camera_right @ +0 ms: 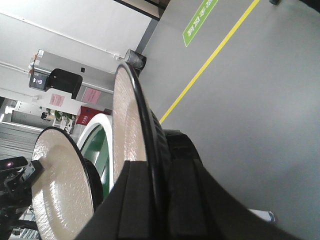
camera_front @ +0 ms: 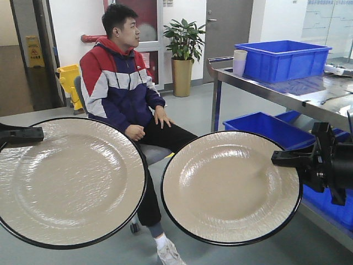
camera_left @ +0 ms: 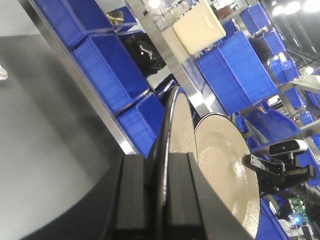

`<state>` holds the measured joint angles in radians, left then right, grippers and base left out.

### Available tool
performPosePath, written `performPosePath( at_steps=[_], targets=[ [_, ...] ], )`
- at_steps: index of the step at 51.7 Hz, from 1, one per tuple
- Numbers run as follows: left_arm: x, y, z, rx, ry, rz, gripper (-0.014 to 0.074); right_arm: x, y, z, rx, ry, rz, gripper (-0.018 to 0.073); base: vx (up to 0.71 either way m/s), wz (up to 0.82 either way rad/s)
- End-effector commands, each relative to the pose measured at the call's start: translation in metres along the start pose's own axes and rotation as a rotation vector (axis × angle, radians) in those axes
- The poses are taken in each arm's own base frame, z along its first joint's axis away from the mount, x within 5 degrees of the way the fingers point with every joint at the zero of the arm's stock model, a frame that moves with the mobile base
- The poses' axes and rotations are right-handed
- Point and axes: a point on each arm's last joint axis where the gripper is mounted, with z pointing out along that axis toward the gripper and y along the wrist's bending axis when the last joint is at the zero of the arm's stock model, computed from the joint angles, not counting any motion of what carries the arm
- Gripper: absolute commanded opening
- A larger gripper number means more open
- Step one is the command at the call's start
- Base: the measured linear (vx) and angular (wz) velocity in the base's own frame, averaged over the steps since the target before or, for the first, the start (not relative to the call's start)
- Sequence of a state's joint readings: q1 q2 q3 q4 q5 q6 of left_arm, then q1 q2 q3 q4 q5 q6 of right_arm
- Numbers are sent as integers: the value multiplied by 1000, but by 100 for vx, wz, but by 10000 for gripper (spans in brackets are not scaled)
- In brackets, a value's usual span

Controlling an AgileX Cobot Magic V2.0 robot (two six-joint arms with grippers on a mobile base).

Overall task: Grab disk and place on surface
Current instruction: 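Hold both plates while the base drives to the steel table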

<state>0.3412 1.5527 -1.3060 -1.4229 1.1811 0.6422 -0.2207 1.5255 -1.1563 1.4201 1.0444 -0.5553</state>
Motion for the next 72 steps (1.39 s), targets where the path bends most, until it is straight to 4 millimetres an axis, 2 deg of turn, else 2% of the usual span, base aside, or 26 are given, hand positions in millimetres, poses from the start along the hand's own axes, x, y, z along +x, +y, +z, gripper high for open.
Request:
performPosePath(
  at_steps=[1,36,72],
  targets=[
    [-8,-34,-9,141,-86,-3,-8,-4,33,-12,-148,-63,8,-9,36,1],
    [-7,-34,-9,142,-85,-3,-8,-4,33,-12,-148,-64,8,-9,42,-4],
    [-7,-34,-9,141,-86,-3,-8,-4,33,-12,-147,-64,9,-9,46,-43]
  ],
)
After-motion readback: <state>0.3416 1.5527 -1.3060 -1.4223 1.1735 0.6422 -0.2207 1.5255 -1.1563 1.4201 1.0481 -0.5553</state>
